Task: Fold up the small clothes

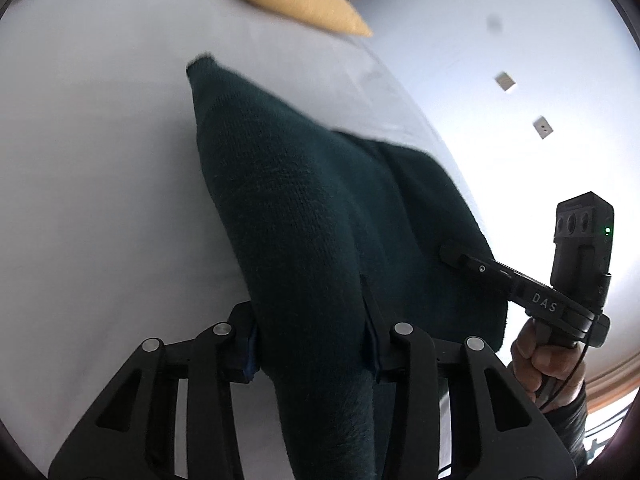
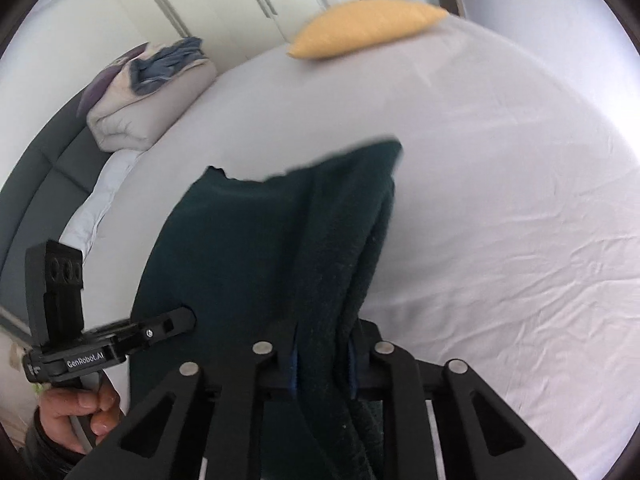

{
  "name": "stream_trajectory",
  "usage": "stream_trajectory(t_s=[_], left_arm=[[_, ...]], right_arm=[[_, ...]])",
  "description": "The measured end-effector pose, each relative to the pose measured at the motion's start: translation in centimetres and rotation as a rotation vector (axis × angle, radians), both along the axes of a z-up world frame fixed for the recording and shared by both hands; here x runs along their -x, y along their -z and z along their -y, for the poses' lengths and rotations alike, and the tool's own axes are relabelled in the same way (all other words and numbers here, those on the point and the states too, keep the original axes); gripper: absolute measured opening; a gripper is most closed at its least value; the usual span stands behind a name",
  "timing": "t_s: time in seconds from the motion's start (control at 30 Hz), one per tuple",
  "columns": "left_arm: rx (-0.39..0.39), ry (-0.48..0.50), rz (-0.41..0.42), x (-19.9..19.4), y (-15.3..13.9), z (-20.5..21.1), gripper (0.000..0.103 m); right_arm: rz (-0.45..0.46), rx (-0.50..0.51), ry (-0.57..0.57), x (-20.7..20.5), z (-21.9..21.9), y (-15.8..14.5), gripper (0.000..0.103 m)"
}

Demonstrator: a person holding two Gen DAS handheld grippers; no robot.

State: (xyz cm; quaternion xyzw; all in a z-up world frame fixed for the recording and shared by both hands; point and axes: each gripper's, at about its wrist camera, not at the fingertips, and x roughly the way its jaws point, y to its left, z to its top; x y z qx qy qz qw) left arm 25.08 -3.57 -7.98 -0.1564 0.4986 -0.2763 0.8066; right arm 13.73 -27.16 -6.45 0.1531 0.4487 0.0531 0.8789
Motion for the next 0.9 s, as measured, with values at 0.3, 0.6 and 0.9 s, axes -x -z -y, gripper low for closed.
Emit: stream_trajectory(t_s=[0.3,0.6,0.9], left_arm=[[-0.114,-0.028,0.056,10.7,-2.8,-9.1,0.037],[-0.226,-0.100,0.022,16.4,2.8,-12.3,0.045],[-0.250,-0.120,0.039,16.9,3.2,-12.7,0.054]], right_arm=[[0.040,-0.029,-0.130,7.0,-9.8,-1.5,0.018],[-0.072,-0.165,-0.064,10.8,-12.9,6.9,0.022],[-0.044,-0.184,0.066,12.8,-10.8,5.3,0.041]])
